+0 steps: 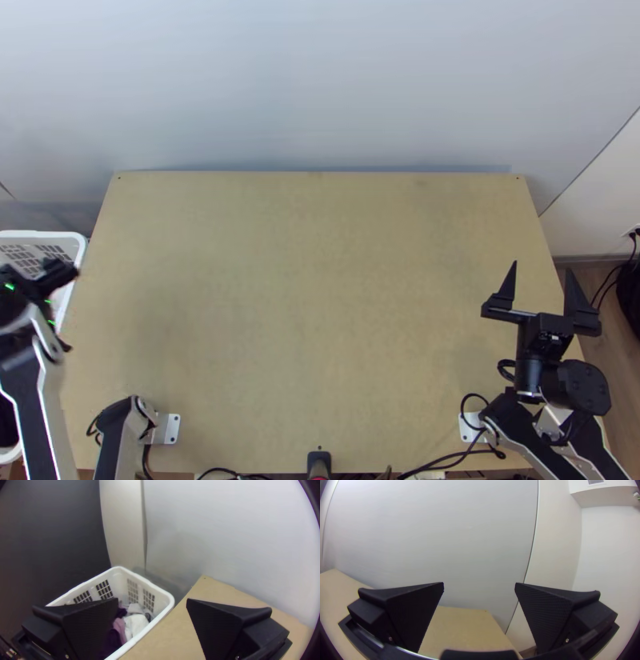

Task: Fold the t-shirt

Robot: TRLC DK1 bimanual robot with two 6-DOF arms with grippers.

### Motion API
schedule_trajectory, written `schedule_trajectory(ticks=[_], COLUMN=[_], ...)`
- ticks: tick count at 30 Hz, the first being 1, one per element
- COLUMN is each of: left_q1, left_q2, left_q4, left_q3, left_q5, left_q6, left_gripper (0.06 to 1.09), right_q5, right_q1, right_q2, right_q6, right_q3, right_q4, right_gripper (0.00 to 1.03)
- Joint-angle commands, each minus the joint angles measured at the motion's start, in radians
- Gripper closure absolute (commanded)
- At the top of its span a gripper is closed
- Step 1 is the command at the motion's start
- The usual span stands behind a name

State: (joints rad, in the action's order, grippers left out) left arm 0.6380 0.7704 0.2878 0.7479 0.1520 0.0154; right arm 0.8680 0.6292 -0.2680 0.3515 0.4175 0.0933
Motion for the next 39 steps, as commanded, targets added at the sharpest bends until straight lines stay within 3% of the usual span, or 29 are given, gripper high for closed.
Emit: schedule_trajectory(ticks=[1,6,8,13,22,26,34,39], left_q1=[0.404,0.557,0.585,0.643,0.761,0.77,0.779,0.779], left_q2=[0.306,0.464,0.517,0.676,0.94,1.024,1.156,1.219], left_q4=[0.024,0.011,-0.001,-0.075,-0.194,-0.213,-0.214,-0.256], left_q3=[0.079,0.076,0.074,0.091,0.197,0.24,0.301,0.337], left_q5=[-0.155,-0.181,-0.181,-0.181,-0.164,-0.057,0.031,0.052], left_q6=[0.008,-0.014,-0.022,-0.031,-0.038,-0.083,-0.095,-0.101], left_gripper=[0.1,0.1,0.1,0.1,0.11,0.11,0.11,0.34], right_q5=[0.008,0.003,-0.006,-0.014,-0.037,-0.063,-0.078,-0.078], right_q1=[-0.008,-0.013,-0.008,-0.016,-0.042,-0.051,-0.056,-0.056], right_q2=[-0.03,-0.12,-0.123,-0.263,-0.284,-0.3,-0.343,-0.364], right_q6=[-0.078,-0.235,-0.24,-0.279,-0.33,-0.33,-0.327,-0.322], right_q3=[0.046,0.136,0.149,0.23,0.287,0.319,0.379,0.402], right_q4=[-0.116,-0.311,-0.326,-0.538,-0.5,-0.535,-0.549,-0.576], right_gripper=[0.03,0.03,0.03,0.03,0.03,0.03,0.03,0.03])
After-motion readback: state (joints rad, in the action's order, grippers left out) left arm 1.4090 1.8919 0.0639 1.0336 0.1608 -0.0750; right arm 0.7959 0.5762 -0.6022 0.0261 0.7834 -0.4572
